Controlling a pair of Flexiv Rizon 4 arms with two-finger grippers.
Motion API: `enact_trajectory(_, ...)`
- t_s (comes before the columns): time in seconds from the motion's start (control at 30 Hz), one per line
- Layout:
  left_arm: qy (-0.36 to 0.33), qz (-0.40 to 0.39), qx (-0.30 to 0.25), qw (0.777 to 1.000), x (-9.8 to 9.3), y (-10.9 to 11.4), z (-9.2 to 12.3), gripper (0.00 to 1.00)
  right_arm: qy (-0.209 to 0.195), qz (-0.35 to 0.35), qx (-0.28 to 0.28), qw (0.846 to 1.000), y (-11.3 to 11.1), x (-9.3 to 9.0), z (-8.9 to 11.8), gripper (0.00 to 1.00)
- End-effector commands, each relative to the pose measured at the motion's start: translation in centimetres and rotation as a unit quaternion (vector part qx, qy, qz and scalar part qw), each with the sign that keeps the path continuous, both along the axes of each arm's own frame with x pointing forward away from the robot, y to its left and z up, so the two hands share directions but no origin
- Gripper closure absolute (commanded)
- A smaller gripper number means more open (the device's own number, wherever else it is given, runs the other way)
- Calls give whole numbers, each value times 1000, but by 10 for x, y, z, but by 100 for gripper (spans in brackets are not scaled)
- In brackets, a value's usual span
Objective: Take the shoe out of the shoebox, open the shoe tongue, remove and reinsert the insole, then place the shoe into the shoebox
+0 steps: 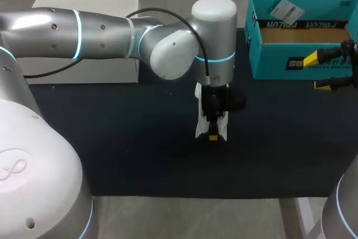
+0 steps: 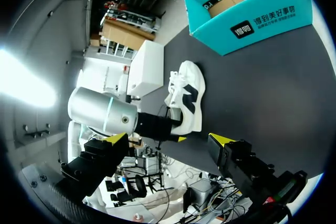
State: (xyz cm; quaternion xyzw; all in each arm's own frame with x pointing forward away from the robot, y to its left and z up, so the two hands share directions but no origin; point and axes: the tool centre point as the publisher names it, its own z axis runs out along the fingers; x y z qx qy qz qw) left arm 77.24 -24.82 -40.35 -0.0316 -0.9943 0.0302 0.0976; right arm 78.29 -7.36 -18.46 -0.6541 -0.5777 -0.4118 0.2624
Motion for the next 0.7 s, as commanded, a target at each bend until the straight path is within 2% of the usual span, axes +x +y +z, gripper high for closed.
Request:
enact_trajectory(0.03,-9,4,8,1000,1,2,3,100,1,-1,-1,1000,0,-1,0,0)
enact_trajectory(0.23,-16,16,18,1000,-6,4,30,100,1,-1,-1,1000,0,-1,0,0)
enact_trajectory(0.37,-18,14,24,999,-11,8,56,100,1,-1,-1,1000,0,-1,0,0)
enact_trajectory(0.47,-27,12,27,999,-13,15,81,100,1,-1,-1,1000,0,-1,0,0)
enact_trajectory(0.57,-8,-15,-9,1000,-17,22,107,100,1,-1,-1,1000,0,-1,0,0)
enact_trajectory(0.63,-30,-9,5,1000,-12,32,124,100,1,-1,-1,1000,0,-1,0,0)
enact_trajectory(0.7,-30,-17,-5,999,-10,37,141,100,1,-1,-1,1000,0,-1,0,0)
